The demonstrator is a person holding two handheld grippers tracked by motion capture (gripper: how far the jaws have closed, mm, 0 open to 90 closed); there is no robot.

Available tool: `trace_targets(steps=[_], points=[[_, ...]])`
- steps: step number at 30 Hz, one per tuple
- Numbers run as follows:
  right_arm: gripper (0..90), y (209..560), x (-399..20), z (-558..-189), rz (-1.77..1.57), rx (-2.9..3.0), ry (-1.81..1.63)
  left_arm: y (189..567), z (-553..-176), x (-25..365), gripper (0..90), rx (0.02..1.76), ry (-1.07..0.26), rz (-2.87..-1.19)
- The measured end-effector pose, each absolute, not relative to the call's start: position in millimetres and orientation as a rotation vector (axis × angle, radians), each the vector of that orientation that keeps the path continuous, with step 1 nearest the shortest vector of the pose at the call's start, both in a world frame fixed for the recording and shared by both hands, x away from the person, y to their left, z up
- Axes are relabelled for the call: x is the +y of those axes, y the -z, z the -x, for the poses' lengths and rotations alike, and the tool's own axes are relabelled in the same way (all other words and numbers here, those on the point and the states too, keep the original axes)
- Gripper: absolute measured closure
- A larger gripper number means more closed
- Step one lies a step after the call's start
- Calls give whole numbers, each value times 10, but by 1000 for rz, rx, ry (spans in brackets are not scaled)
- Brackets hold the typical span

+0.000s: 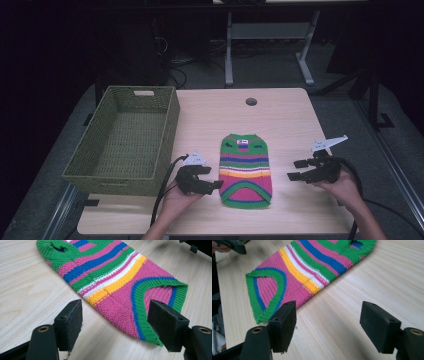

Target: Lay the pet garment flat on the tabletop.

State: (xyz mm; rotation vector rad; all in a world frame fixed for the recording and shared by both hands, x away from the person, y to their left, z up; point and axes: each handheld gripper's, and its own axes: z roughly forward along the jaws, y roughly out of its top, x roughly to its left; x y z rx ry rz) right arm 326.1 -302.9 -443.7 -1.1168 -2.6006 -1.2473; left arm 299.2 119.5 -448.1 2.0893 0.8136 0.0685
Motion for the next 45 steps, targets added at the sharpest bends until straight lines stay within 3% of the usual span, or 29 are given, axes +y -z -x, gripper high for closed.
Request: trace_targets(steps=[45], points=[[272,4603,-3369,-2653,1214,-2573,1361,4458,-2548,1481,236,814,-89,-2050]])
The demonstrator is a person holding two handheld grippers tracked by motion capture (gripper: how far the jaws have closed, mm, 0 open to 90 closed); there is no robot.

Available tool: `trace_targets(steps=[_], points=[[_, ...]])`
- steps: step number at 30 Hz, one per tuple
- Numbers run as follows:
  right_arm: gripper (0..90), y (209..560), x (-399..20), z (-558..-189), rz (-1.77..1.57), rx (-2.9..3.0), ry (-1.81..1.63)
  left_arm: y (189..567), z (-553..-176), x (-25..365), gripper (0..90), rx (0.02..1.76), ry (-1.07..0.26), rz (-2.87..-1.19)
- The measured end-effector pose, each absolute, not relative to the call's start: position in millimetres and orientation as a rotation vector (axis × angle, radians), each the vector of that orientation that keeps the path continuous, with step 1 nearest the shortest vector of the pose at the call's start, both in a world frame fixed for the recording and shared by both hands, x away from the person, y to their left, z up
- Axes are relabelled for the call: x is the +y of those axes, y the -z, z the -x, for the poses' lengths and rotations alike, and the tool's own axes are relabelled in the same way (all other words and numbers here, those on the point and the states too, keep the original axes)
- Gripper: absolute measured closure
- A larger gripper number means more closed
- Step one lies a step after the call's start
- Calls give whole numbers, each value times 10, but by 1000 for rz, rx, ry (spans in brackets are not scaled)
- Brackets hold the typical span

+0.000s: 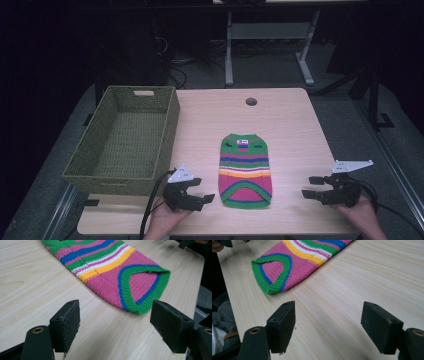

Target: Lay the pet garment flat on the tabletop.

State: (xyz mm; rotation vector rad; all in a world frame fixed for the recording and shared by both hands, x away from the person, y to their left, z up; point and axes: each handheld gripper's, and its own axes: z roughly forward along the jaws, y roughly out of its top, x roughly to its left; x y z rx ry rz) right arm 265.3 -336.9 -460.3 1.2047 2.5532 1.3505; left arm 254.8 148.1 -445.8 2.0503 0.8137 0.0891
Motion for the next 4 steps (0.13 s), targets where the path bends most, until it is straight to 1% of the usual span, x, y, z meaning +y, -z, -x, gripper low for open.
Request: trace_targets(steps=[4], points=[[272,4582,-3362,-2563,-1189,2529,-1360,4451,-2514,1498,235,814,-93,-2035]])
